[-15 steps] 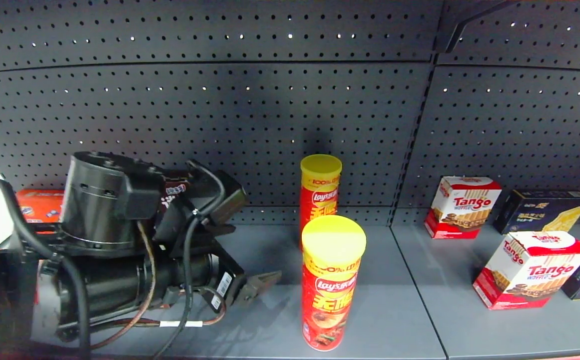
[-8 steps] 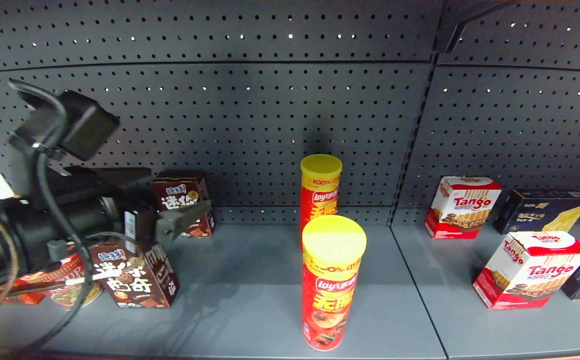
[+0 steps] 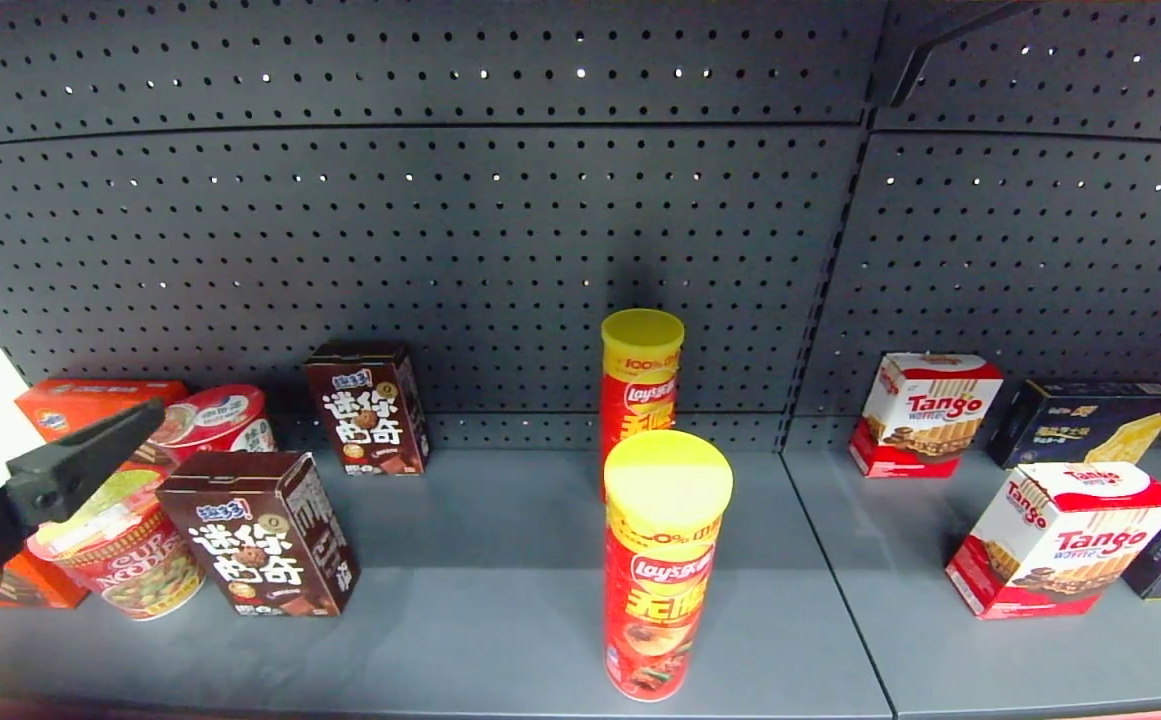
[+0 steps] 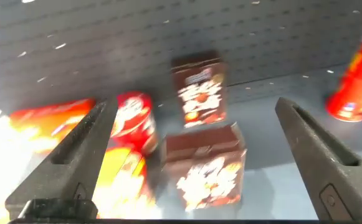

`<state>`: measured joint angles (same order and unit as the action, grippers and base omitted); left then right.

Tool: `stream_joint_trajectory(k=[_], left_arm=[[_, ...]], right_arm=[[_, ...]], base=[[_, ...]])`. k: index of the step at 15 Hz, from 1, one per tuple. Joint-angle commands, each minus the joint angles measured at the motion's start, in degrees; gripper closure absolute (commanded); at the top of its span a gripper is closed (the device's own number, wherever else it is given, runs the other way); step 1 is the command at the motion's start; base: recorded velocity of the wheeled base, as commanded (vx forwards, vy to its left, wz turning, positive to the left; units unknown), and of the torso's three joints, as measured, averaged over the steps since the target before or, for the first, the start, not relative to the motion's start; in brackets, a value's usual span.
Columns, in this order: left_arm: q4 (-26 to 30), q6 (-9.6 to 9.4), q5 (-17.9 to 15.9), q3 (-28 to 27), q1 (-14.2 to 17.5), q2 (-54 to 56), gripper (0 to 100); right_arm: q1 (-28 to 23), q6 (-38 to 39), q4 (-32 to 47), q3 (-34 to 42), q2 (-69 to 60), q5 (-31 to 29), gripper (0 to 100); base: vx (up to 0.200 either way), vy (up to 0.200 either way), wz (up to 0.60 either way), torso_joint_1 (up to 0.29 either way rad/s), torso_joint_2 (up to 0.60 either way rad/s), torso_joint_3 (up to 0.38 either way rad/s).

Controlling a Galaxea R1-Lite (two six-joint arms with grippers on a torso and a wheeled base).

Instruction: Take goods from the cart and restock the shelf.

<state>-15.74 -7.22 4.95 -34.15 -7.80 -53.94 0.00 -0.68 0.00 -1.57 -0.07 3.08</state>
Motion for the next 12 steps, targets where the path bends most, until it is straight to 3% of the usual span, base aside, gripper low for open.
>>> stream_joint_trajectory(k=[1, 3, 5, 6, 7, 8, 12], left_arm=[[0.62, 0.89, 5.69, 10.77, 0.86, 16.85, 0], [2.20, 0.89, 8.41, 16.57, 1.12, 23.97, 0], [8.09, 1.42, 10.26, 19.64, 1.03, 31.18, 0], [8.36, 1.42, 10.34, 19.73, 1.03, 31.36, 0], [14.51, 1.59, 10.43, 20.61, 1.12, 36.80, 0], [16.62, 1.59, 10.43, 20.70, 1.12, 38.39, 0], [18.37, 3.00, 15.44, 23.16, 1.21, 40.32, 0]], right_arm=[[0.00, -0.02, 0.00, -0.01, 0.07, -0.01, 0], [0.00, 0.07, 0.00, -0.01, 0.07, -0.01, 0], [0.00, 0.07, 0.00, -0.01, 0.07, 0.17, 0], [0.00, 0.07, 0.00, -0.01, 0.07, 0.17, 0], [0.00, 0.07, 0.00, -0.01, 0.07, 0.52, 0], [0.00, -0.02, 0.00, -0.01, 0.07, 0.52, 0], [0.00, -0.11, 0.00, -0.01, 0.07, 0.78, 0]], base=[[0.000, 0.000, 0.00, 0.000, 0.00, 0.000], [0.000, 0.000, 0.00, 0.000, 0.00, 0.000], [0.000, 0.000, 0.00, 0.000, 0.00, 0.000], [0.000, 0.000, 0.00, 0.000, 0.00, 0.000], [0.000, 0.000, 0.00, 0.000, 0.00, 0.000], [0.000, 0.000, 0.00, 0.000, 0.00, 0.000], [0.000, 0.000, 0.00, 0.000, 0.00, 0.000]])
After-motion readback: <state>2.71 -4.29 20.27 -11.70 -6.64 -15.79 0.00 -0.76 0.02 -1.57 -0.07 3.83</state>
